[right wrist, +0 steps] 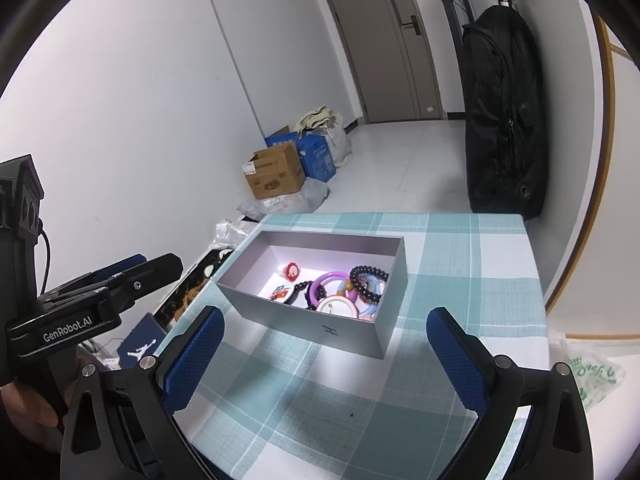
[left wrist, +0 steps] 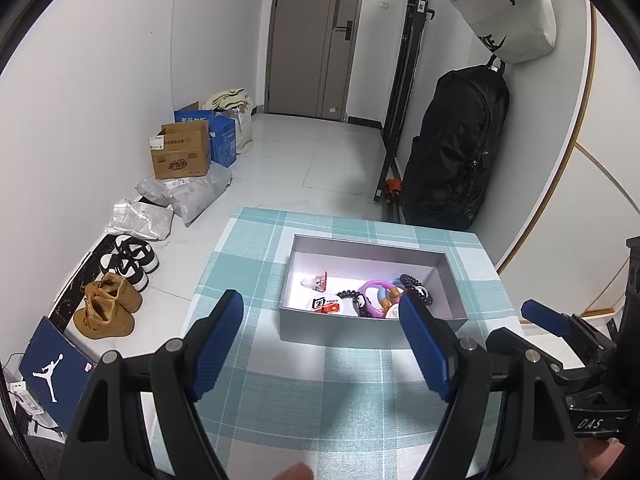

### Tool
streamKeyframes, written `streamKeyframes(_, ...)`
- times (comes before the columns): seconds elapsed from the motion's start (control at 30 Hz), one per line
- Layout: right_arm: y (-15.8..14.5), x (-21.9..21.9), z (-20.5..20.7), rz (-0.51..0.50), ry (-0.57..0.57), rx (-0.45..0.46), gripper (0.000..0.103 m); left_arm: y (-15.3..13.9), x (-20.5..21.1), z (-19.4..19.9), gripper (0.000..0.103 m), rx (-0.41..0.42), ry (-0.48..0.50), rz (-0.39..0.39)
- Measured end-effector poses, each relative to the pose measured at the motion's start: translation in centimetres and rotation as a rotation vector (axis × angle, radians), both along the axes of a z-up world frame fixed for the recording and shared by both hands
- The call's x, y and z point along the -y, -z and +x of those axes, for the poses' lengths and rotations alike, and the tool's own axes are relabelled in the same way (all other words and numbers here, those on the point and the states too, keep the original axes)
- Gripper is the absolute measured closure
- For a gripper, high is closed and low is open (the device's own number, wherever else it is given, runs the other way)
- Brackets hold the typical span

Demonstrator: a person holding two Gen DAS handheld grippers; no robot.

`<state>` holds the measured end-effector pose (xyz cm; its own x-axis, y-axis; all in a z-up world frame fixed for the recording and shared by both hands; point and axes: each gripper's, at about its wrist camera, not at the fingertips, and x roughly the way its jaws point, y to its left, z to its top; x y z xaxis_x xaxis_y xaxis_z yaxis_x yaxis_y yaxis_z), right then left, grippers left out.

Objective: Organize jewelry

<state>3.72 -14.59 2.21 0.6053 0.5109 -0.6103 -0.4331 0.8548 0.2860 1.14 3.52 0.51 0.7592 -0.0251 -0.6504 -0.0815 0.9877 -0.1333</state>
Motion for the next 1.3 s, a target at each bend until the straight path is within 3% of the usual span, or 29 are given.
streamKeyframes(0.27,0.20,0.16,0.05,0.002,-0.001,-0.011,0.001,0.20,-0.41,0.19,0.027,-0.022,-0.009,-0.028)
streamKeyframes(1.3,0.41,-0.04,0.19,-0.010,0.006,-0.021,0.001,0.13,0.06,0.06,0.026,-0.002,0.006,0.004)
